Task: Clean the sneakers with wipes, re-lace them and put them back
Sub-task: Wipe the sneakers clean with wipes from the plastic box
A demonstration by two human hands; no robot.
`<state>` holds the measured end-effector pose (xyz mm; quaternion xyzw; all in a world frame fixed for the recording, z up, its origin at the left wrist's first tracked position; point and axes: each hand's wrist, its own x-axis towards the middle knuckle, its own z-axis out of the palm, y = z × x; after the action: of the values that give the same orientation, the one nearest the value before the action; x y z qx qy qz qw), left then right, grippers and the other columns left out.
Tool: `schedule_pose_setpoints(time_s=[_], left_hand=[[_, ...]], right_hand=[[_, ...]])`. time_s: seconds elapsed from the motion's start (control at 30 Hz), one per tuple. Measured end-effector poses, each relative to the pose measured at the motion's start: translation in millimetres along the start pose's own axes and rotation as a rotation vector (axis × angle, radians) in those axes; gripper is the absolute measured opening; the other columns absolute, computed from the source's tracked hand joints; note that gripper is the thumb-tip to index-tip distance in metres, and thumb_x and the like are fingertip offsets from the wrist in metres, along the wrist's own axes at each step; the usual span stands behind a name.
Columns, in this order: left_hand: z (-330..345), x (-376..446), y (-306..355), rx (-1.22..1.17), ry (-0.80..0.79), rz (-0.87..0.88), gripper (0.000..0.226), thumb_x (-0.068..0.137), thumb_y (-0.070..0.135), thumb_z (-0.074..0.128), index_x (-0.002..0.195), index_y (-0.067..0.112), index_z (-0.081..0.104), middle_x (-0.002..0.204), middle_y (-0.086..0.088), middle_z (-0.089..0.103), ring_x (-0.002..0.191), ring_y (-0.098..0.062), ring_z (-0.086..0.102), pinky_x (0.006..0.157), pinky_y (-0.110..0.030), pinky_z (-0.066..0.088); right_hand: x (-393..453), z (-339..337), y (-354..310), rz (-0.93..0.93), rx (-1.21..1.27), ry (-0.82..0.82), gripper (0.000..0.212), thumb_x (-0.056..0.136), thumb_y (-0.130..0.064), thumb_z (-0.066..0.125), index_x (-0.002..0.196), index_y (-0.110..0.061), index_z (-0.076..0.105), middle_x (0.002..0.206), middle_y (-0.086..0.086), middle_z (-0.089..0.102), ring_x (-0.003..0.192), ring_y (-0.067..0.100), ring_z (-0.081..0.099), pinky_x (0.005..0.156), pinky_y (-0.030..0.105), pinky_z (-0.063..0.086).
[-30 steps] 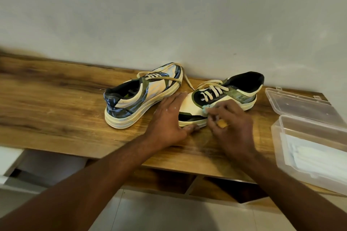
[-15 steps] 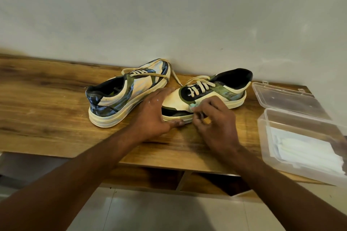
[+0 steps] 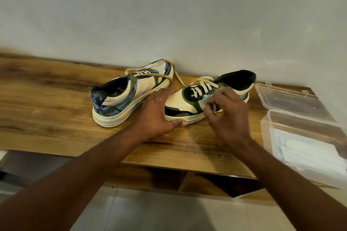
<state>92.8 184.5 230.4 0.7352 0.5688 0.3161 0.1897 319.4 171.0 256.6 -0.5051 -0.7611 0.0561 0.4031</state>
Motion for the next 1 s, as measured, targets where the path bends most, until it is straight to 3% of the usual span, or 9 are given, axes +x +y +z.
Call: schedule_pose_setpoints(time_s=[0.13,0.33,0.43,0.6,0.73,0.83,0.93,1.0], left_hand=[[2.2,-0.2,2.1,0.006,0.023,0.018,0.103,0.062,0.055,0.096,0.151,0.032,0.048,0.151,0.01,0.054,0.139,-0.013,0.048,0.117,-0.034,0.039],[2.8,1.3,0.5,0.0,0.019,0.023,0.103,0.062,0.058,0.095,0.15,0.03,0.049,0.148,0.007,0.056,0.135,-0.014,0.051,0.112,-0.035,0.044],[0.7,1.7,1.2,-0.01,0.006,0.014,0.104,0.061,0.053,0.097,0.151,0.031,0.049,0.149,0.008,0.055,0.136,-0.013,0.049,0.114,-0.035,0.042],[2.9,1.4,2.9,-0.005,0.014,0.01,0.104,0.061,0.052,0.097,0.151,0.03,0.049,0.151,0.007,0.054,0.139,-0.016,0.048,0.117,-0.04,0.041],[5.3,0.7,1.0,0.007,0.015,0.013,0.104,0.061,0.056,0.096,0.151,0.029,0.049,0.149,0.007,0.055,0.137,-0.017,0.049,0.114,-0.041,0.043],[4.6,0.5,1.2,0.011,0.023,0.009,0.105,0.062,0.055,0.096,0.151,0.028,0.049,0.15,0.007,0.054,0.137,-0.016,0.049,0.114,-0.033,0.04],[3.9,0.7,2.8,0.027,0.019,0.01,0.104,0.064,0.053,0.096,0.153,0.03,0.047,0.152,0.009,0.052,0.14,-0.013,0.045,0.111,-0.026,0.032],[4.5,0.5,3.9,0.029,0.024,0.008,0.103,0.064,0.052,0.096,0.152,0.03,0.048,0.152,0.008,0.052,0.14,-0.014,0.044,0.111,-0.025,0.03]], right_hand=[[9.8,-12.3,14.4,0.137,0.004,0.164,0.02,0.082,-0.002,0.08,0.099,-0.01,0.073,0.104,0.002,0.064,0.091,0.016,0.063,0.075,0.039,0.061],[-7.9,19.7,-17.1,-0.032,-0.027,-0.027,0.018,0.084,-0.001,0.078,0.097,-0.01,0.071,0.105,0.0,0.06,0.09,0.006,0.054,0.07,0.022,0.052],[3.2,4.5,-4.7,0.001,-0.022,-0.012,0.018,0.083,-0.001,0.079,0.094,-0.012,0.07,0.103,-0.001,0.061,0.087,0.006,0.054,0.071,0.015,0.05],[14.6,-15.6,18.1,0.153,-0.039,0.18,0.021,0.082,-0.001,0.08,0.097,-0.013,0.072,0.101,0.002,0.066,0.088,0.017,0.064,0.073,0.041,0.061],[-0.7,7.0,-10.7,0.031,0.015,0.057,0.018,0.084,0.0,0.079,0.098,-0.01,0.073,0.1,0.001,0.068,0.087,0.013,0.064,0.072,0.033,0.061],[2.4,6.3,-14.9,-0.04,-0.015,-0.023,0.018,0.083,-0.001,0.081,0.097,-0.01,0.075,0.098,0.001,0.07,0.084,0.012,0.063,0.07,0.026,0.059],[18.6,-12.9,7.1,0.09,0.004,0.096,0.019,0.084,-0.001,0.08,0.099,-0.012,0.077,0.101,0.0,0.069,0.087,0.011,0.063,0.074,0.022,0.057],[23.2,-20.3,17.0,0.129,-0.045,0.179,0.019,0.082,-0.002,0.08,0.098,-0.013,0.077,0.1,0.001,0.071,0.086,0.011,0.064,0.075,0.029,0.059]])
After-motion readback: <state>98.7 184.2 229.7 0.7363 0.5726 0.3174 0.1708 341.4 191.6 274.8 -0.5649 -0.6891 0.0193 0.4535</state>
